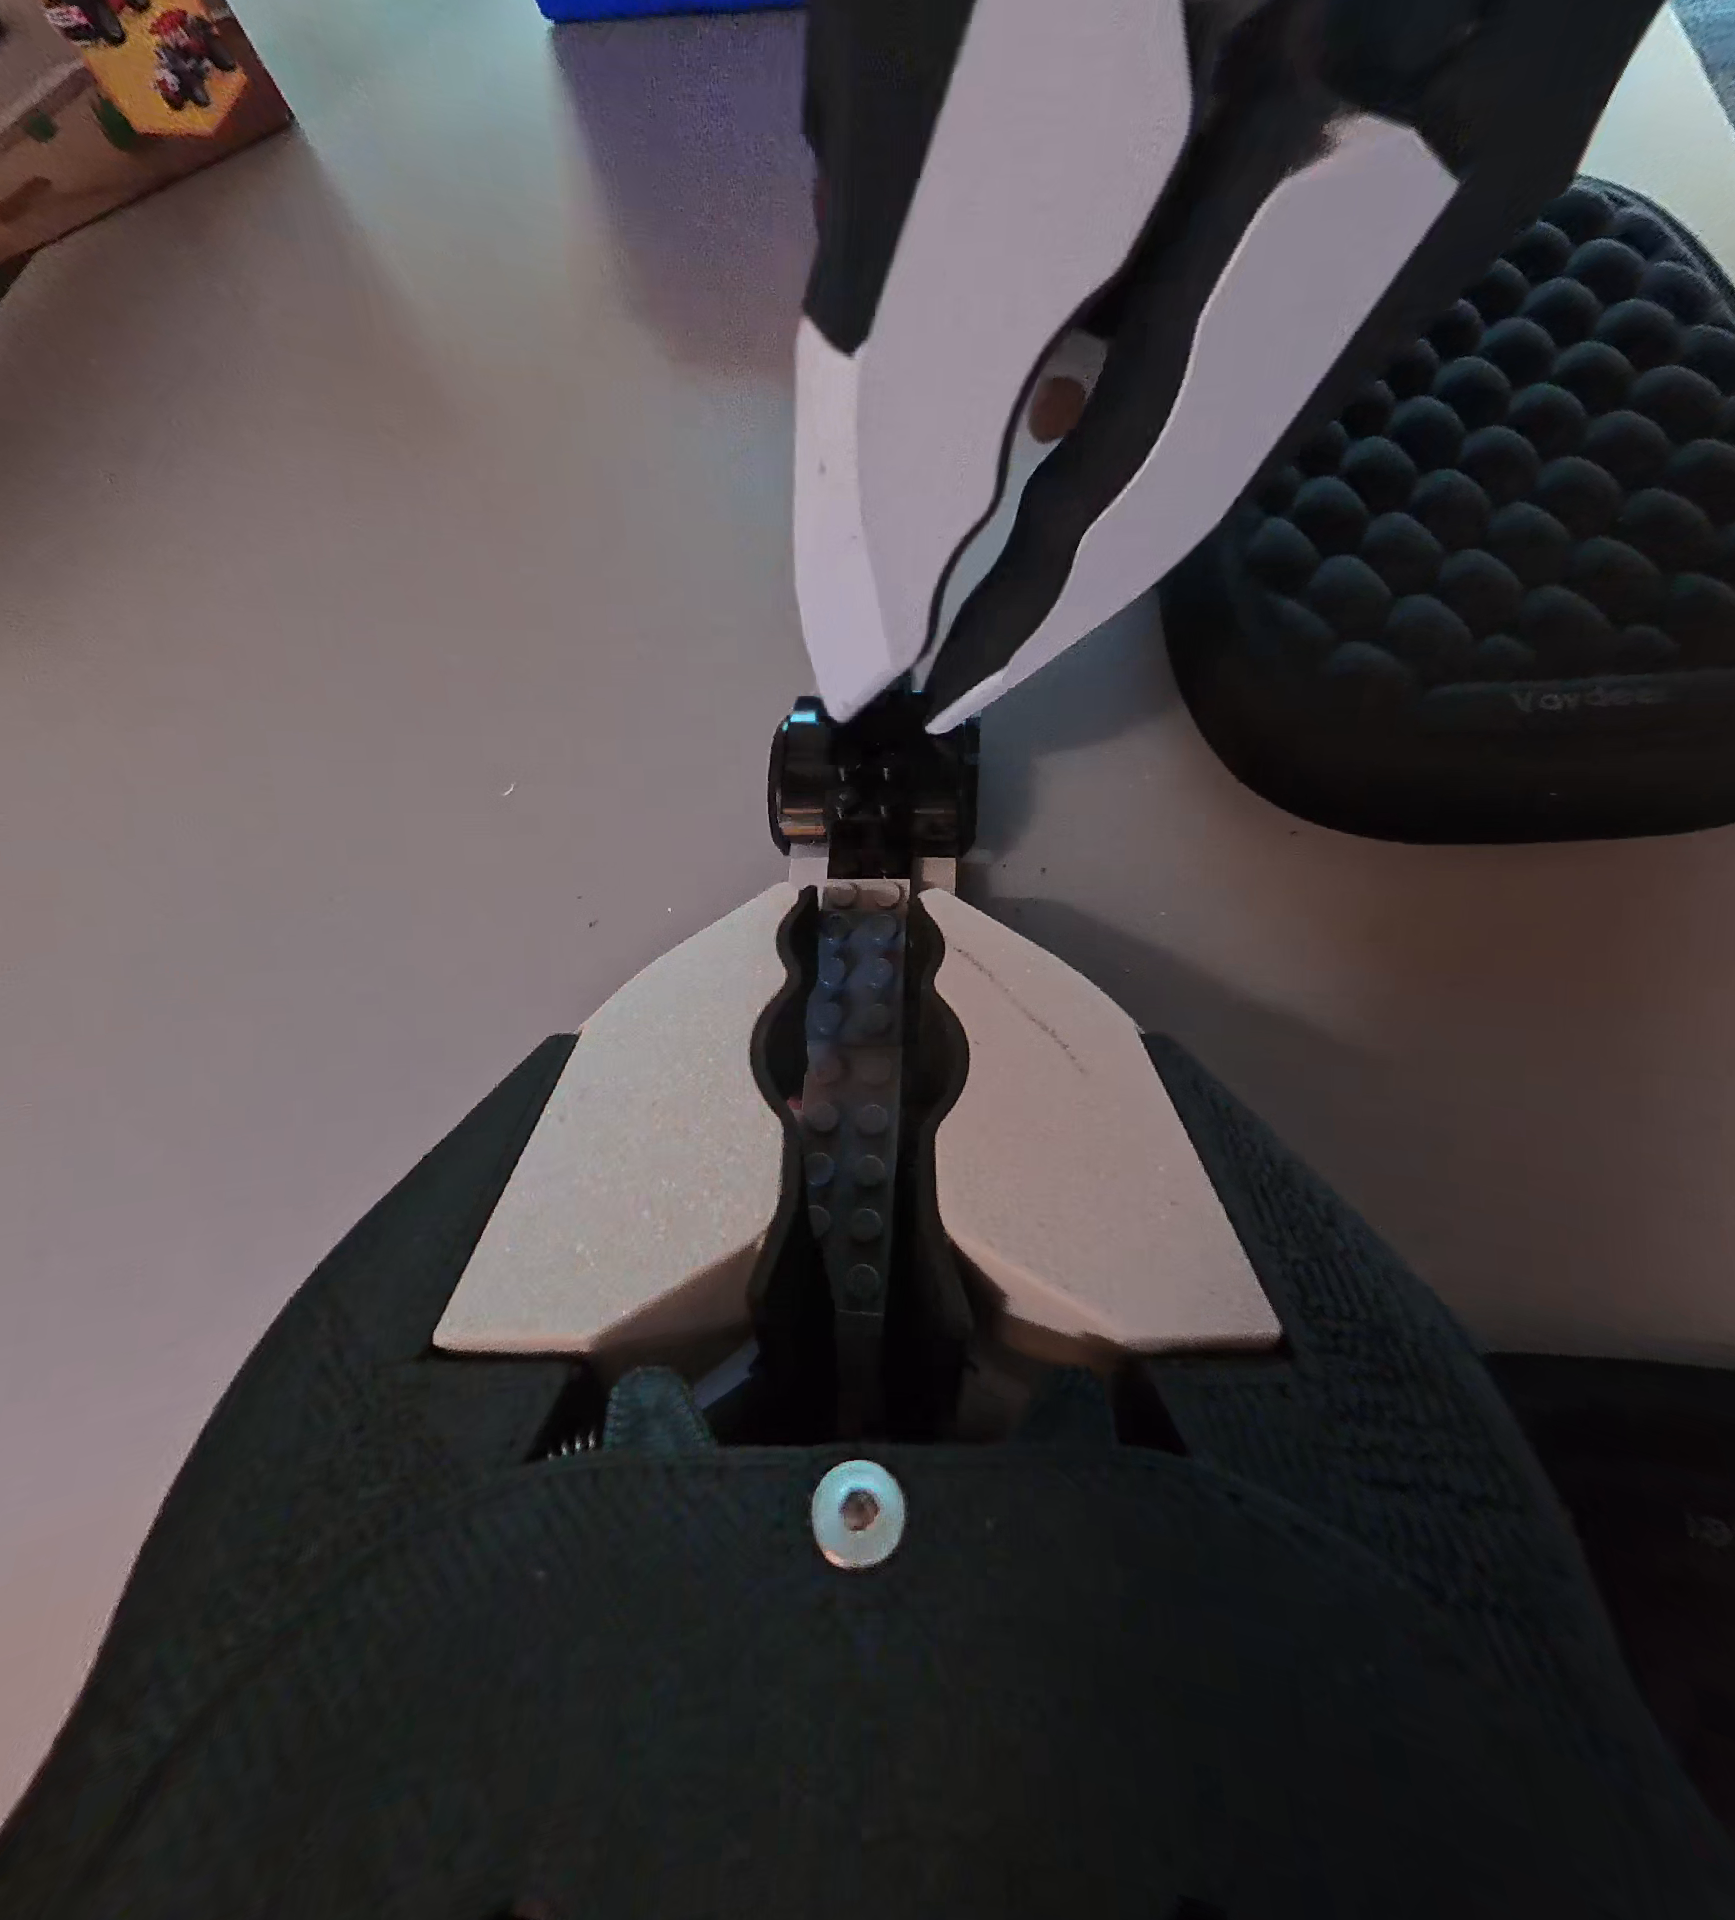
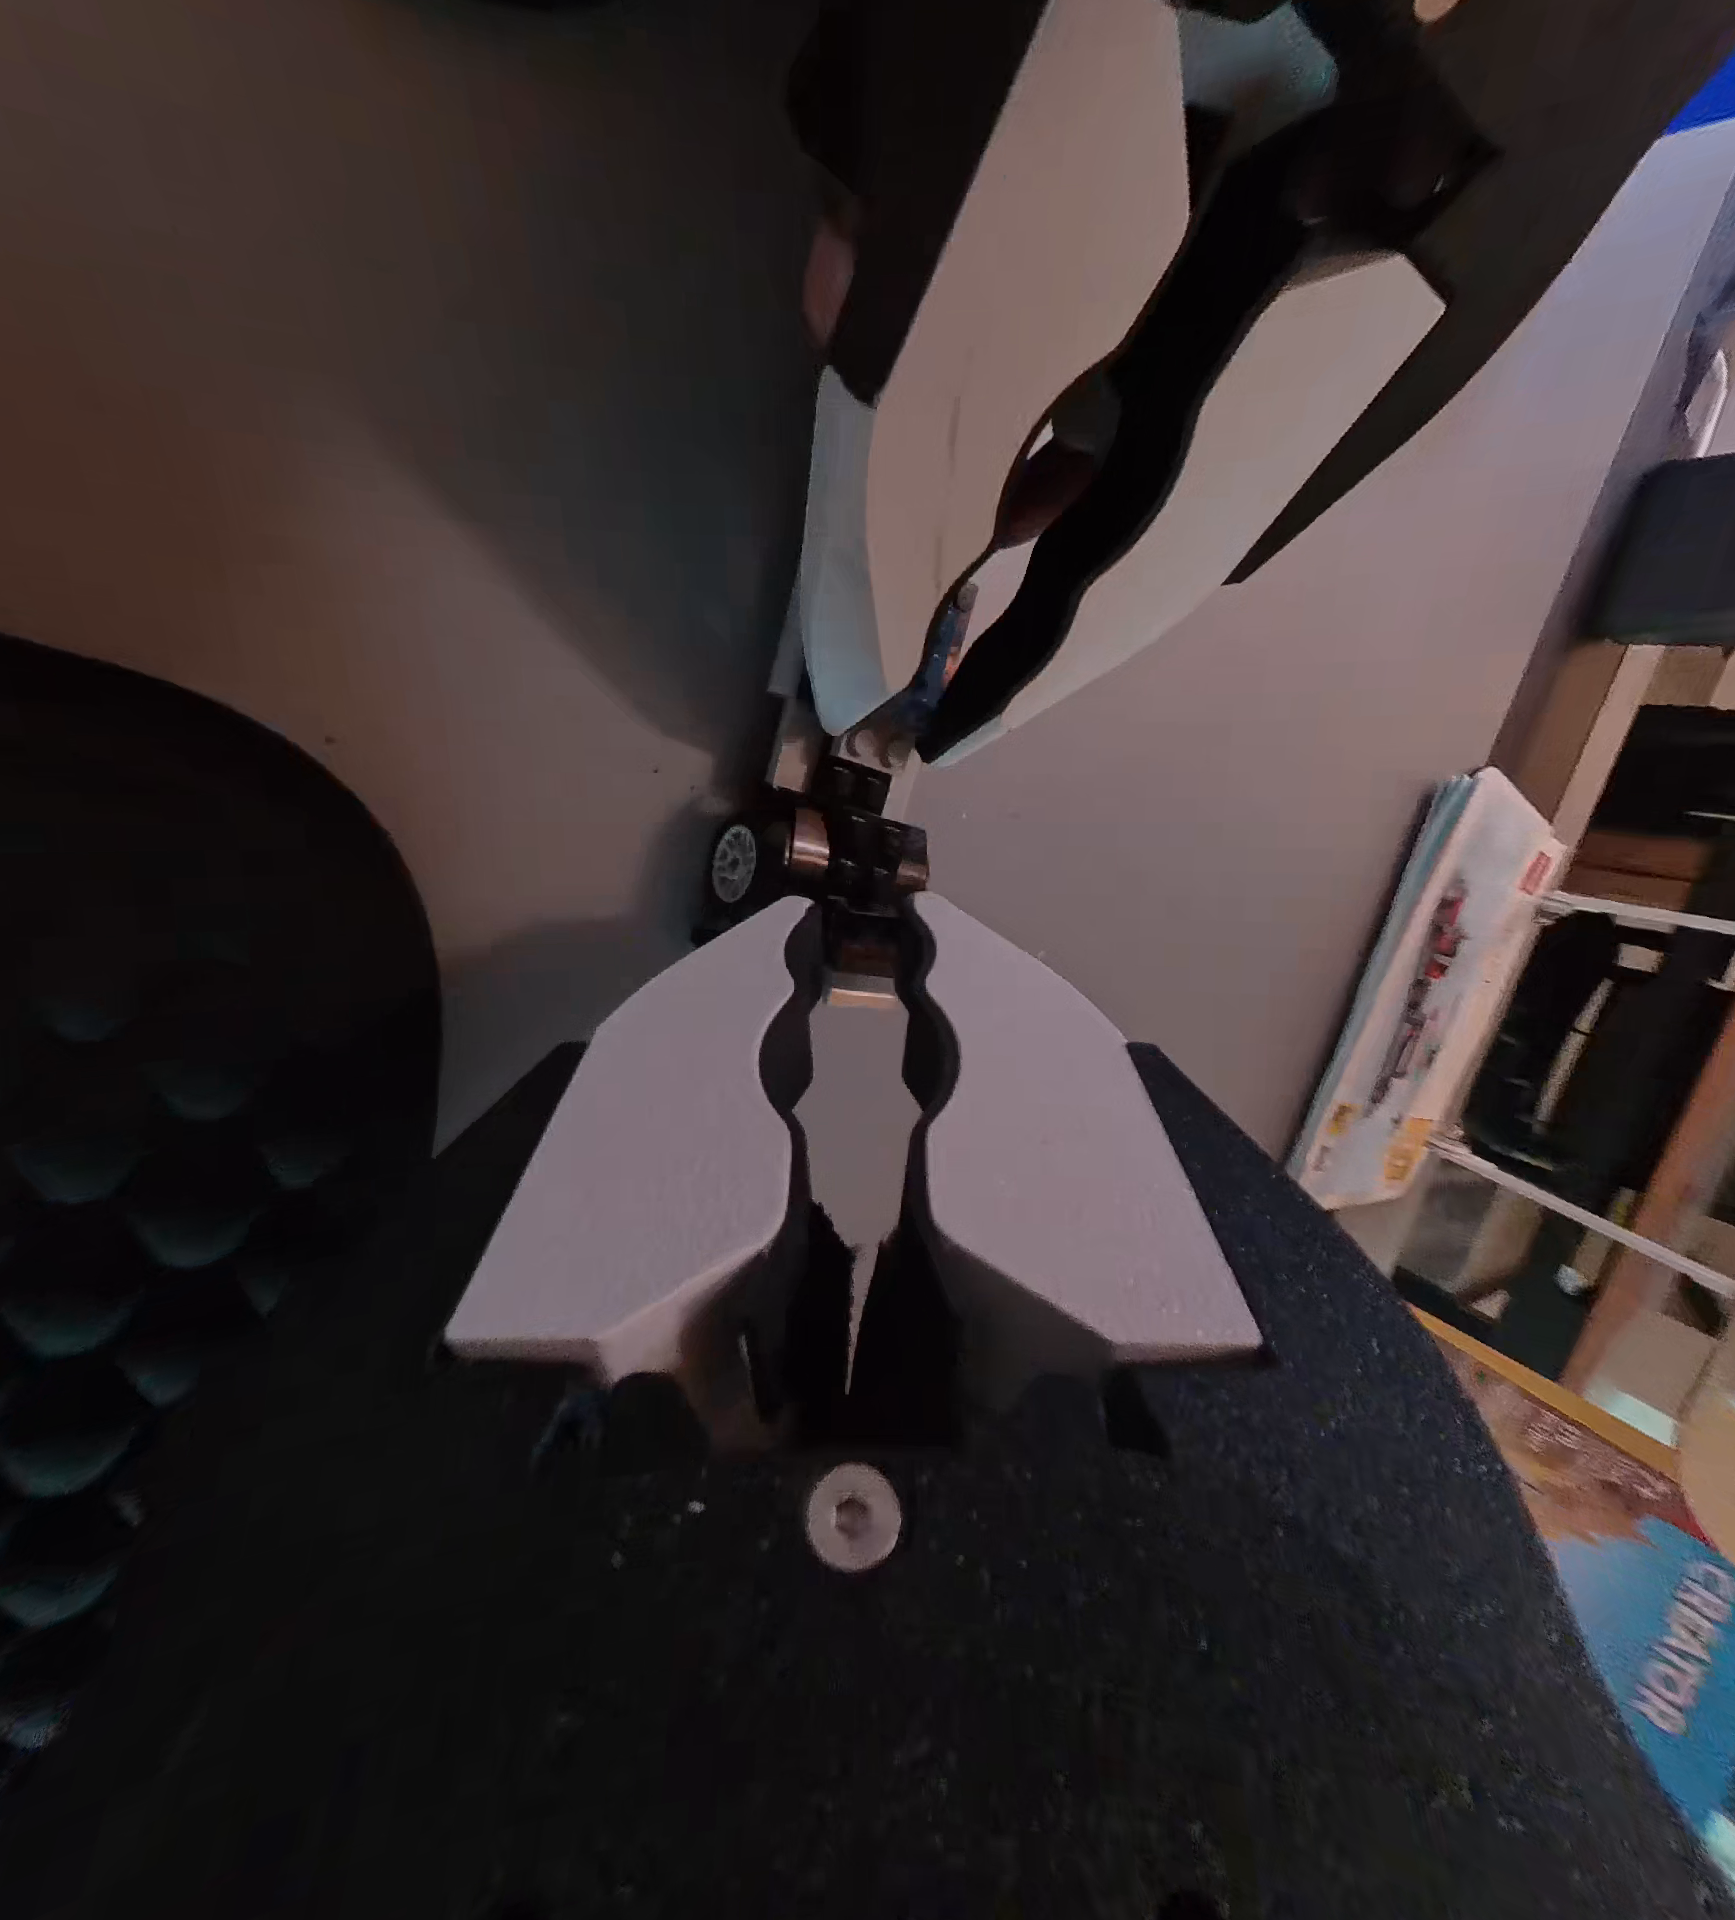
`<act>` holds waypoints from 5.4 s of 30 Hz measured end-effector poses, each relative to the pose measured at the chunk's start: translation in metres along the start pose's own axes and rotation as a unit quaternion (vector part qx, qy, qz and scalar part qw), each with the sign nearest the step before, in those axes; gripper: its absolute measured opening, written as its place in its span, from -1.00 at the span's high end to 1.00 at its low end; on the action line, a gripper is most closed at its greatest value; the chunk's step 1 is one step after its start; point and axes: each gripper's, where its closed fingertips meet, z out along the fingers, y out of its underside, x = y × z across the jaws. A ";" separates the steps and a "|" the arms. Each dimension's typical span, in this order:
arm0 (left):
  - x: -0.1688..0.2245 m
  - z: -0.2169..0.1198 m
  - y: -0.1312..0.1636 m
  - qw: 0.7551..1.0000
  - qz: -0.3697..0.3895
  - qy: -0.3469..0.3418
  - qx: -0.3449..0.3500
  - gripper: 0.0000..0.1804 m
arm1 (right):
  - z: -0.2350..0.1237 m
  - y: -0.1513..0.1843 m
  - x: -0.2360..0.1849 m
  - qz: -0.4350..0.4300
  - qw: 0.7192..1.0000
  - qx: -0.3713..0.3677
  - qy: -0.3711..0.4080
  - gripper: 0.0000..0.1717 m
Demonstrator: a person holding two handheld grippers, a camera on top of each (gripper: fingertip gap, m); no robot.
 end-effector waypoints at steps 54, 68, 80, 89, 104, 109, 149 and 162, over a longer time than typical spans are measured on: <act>0.004 -0.070 -0.098 0.831 -0.357 0.259 0.339 0.74 | -0.073 -0.060 0.065 0.099 0.890 0.385 0.223 0.77; -0.010 -0.032 -0.058 0.961 -0.190 0.045 0.197 0.62 | -0.247 0.291 0.007 0.608 0.726 -0.095 0.307 0.77; -0.011 -0.023 -0.048 0.972 -0.169 0.029 0.161 0.62 | -0.245 0.329 -0.066 0.689 0.678 -0.078 0.244 0.25; -0.009 -0.024 -0.047 0.973 -0.163 0.029 0.158 0.62 | -0.221 0.281 -0.057 0.710 0.672 0.103 0.183 -0.03; -0.008 -0.021 -0.042 0.978 -0.154 0.031 0.140 0.62 | -0.195 0.259 -0.083 0.694 0.710 -0.017 0.119 -0.14; -0.007 -0.020 -0.041 0.979 -0.151 0.032 0.136 0.61 | -0.176 0.260 -0.118 0.649 0.729 -0.178 0.125 0.56; -0.005 -0.017 -0.037 0.979 -0.152 0.039 0.129 0.62 | -0.206 0.234 -0.109 0.549 0.793 -0.255 -0.065 0.97; -0.005 -0.015 -0.034 0.981 -0.146 0.036 0.121 0.62 | -0.190 0.319 -0.006 0.443 0.842 -0.294 -0.094 0.97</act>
